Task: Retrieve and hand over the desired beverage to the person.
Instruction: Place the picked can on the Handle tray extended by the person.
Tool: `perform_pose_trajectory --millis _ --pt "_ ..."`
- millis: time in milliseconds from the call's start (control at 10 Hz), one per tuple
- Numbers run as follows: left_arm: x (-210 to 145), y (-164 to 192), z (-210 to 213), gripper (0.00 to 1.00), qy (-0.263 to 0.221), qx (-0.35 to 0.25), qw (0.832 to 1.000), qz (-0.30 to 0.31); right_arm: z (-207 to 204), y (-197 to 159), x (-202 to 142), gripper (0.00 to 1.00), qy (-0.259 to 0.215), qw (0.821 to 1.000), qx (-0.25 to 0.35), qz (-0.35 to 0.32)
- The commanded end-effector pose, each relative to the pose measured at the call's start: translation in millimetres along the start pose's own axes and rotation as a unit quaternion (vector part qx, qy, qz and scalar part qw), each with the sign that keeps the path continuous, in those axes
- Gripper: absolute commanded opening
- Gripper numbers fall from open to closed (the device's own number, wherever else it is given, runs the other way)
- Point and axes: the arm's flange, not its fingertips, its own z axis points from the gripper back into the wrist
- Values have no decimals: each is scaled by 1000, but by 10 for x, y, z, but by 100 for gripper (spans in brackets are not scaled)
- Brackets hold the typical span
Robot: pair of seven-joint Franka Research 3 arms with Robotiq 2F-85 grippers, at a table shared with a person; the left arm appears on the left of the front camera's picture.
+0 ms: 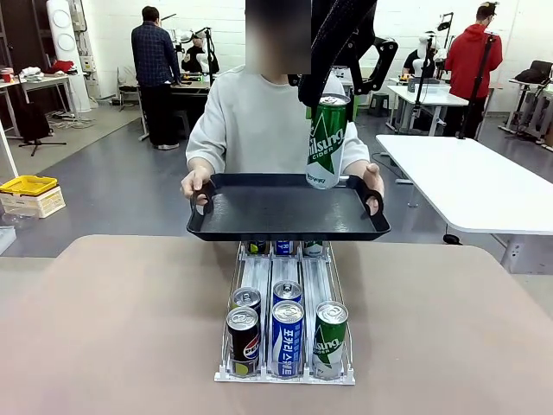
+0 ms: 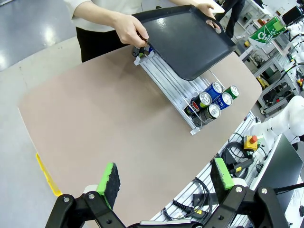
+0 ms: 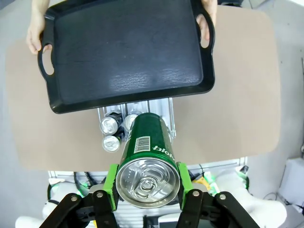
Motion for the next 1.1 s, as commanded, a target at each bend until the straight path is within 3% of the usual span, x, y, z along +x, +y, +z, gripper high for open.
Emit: perform_pose_trajectory --millis 0,600,1000 --pt "-14 5 3 100 -4 -8 1000 -11 -50 10 198 58 12 1000 -2 -10" --pt "-14 5 3 100 -4 -8 1000 -11 -481 54 1146 58 33 999 -11 12" --pt "-14 5 3 100 -4 -8 1000 -11 -832 -27 1449 58 48 999 4 11"
